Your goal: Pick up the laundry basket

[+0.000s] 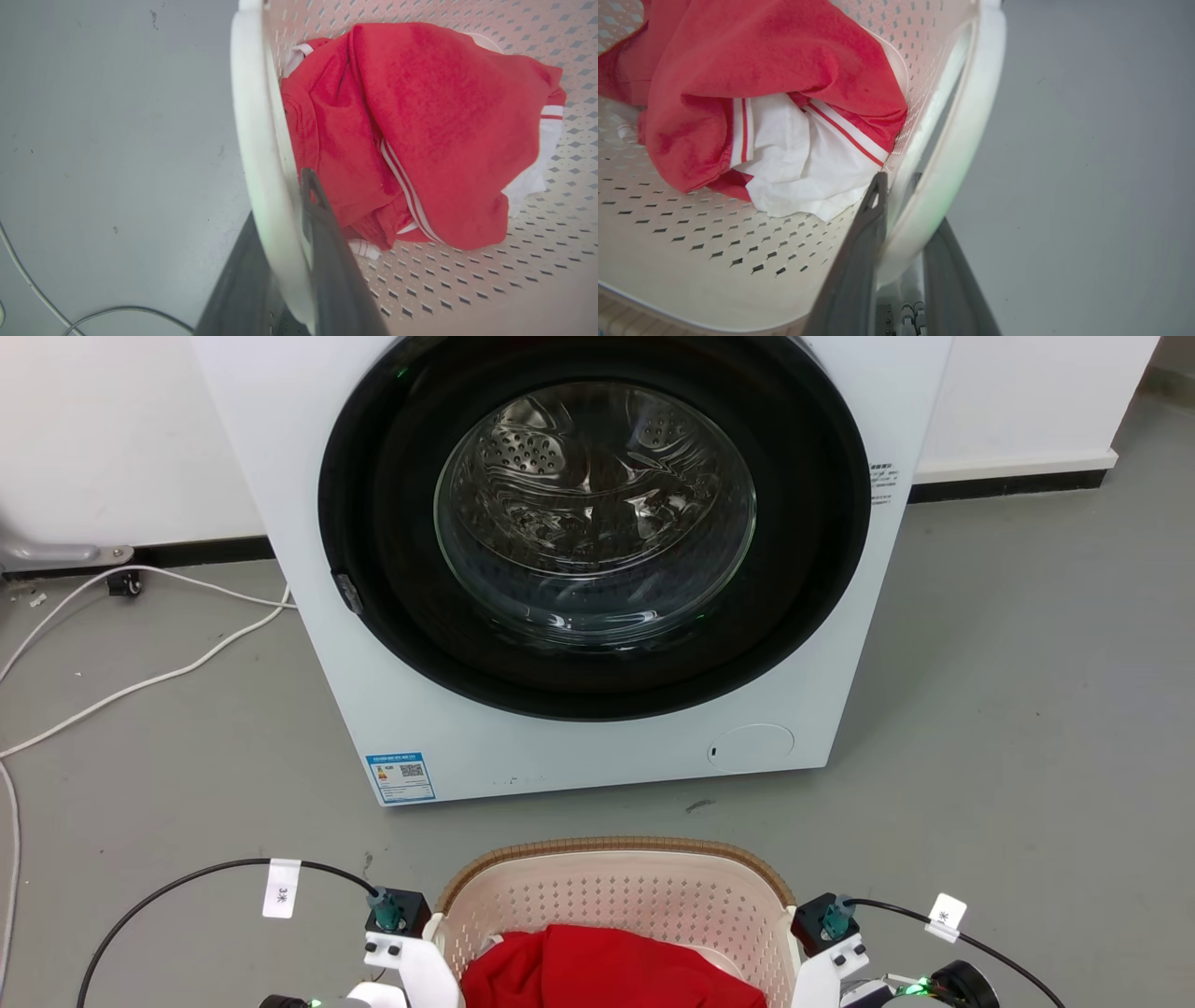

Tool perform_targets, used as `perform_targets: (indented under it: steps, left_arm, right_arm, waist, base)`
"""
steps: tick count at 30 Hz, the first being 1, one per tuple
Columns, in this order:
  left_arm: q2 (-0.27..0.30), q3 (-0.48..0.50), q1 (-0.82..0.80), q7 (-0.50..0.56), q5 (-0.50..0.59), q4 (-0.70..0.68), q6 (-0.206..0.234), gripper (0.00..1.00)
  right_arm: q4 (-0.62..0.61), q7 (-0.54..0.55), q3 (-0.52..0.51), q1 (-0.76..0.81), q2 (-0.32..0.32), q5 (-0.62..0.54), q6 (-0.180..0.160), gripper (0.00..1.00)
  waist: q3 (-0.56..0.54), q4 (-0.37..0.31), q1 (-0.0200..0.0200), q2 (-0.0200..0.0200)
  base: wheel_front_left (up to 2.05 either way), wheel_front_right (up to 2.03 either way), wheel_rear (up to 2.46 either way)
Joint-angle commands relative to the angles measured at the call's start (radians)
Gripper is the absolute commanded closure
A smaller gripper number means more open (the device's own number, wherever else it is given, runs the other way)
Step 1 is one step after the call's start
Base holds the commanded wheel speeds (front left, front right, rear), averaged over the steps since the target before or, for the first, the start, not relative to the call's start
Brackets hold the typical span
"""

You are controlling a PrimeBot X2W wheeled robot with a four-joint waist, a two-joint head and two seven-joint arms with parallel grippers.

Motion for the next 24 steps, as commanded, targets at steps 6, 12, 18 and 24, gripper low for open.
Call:
perform_targets:
  steps: [6, 12, 18, 24]
  left_arm:
    - [-0.020, -0.028, -0.002, -0.018, -0.020, -0.006, -0.014, 1.00]
    - [-0.020, -0.045, -0.005, -0.022, -0.035, -0.002, -0.014, 1.00]
    - [-0.019, -0.060, -0.005, -0.029, -0.049, 0.003, -0.014, 1.00]
    - [-0.023, -0.074, -0.009, -0.036, -0.060, 0.006, -0.014, 1.00]
  right_arm:
    - [-0.005, -0.009, 0.034, 0.021, 0.023, 0.027, 0.014, 1.00]
    - [-0.002, -0.013, 0.049, 0.023, 0.024, 0.043, 0.014, 1.00]
    - [0.001, -0.015, 0.061, 0.019, 0.027, 0.054, 0.014, 1.00]
    - [0.003, -0.017, 0.069, 0.019, 0.029, 0.063, 0.014, 1.00]
  waist:
    - [-0.012, 0.004, 0.0001, -0.0001]
    - [-0.017, 0.010, 0.0001, -0.0001]
    - [-0.019, 0.010, 0.0001, -0.0001]
    - [-0.019, 0.013, 0.0001, -0.0001]
  base:
    - [0.00, 0.00, 0.00]
    - [0.00, 0.00, 0.00]
    - [0.00, 0.00, 0.00]
    - [0.00, 0.00, 0.00]
